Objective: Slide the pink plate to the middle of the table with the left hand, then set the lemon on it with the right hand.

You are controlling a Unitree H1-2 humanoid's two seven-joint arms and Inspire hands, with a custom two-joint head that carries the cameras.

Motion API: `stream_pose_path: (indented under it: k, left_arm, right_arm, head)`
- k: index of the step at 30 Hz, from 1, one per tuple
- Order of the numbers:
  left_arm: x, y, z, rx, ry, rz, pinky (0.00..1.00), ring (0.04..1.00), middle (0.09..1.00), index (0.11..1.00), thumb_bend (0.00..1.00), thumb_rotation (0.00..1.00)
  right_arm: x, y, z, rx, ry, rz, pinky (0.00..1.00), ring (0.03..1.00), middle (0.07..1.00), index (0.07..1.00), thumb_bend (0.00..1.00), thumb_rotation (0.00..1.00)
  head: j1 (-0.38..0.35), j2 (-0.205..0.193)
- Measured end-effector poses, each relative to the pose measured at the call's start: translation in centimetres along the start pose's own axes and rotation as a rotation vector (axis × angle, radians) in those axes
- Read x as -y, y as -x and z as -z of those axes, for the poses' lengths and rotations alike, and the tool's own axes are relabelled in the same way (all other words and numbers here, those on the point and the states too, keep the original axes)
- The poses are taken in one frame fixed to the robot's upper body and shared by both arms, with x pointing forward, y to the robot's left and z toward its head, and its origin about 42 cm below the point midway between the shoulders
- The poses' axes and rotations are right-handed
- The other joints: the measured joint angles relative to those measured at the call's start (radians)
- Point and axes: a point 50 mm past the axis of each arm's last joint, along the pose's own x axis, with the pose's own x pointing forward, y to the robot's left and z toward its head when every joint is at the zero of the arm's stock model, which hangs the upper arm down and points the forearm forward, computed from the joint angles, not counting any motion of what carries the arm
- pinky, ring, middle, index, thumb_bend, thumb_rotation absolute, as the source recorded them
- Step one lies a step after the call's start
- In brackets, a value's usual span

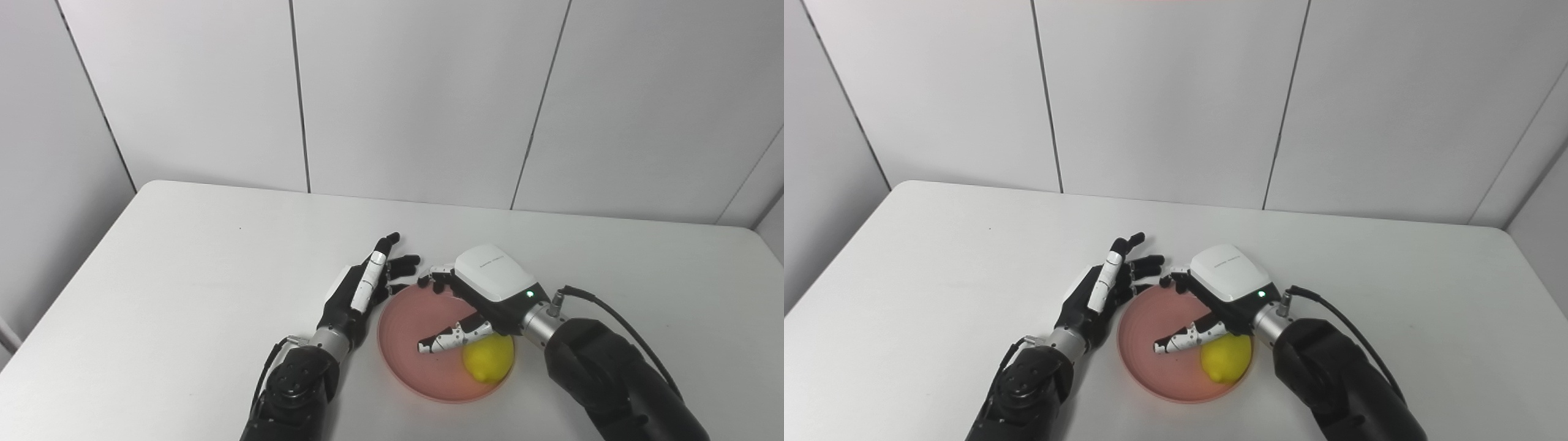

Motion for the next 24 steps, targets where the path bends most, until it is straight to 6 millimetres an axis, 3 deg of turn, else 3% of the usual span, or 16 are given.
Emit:
stream_pose_path:
  k: [11, 19, 24]
  left_arm:
    - [0.0, 0.0, 0.1, -0.004, -0.001, 0.007, 0.74, 0.788, 0.808, 0.935, 0.75, 1.00]
    - [0.0, 0.0, 0.1, -0.003, -0.001, 0.005, 0.78, 0.776, 0.773, 0.926, 0.75, 1.00]
    - [0.0, 0.0, 0.1, -0.003, -0.001, 0.004, 0.78, 0.772, 0.773, 0.934, 0.76, 1.00]
  right_arm:
    - [0.9, 0.3, 0.6, -0.014, -0.020, 0.037, 0.44, 0.561, 0.645, 0.705, 0.94, 0.79]
    - [3.8, 0.6, 1.4, -0.020, -0.051, 0.148, 0.44, 0.563, 0.656, 0.702, 0.95, 0.83]
    - [5.1, 1.1, 2.5, -0.029, -0.161, 0.255, 0.47, 0.591, 0.676, 0.693, 0.89, 0.82]
  head:
    - [0.002, -0.002]
    - [0.003, -0.002]
    - [0.003, -0.002]
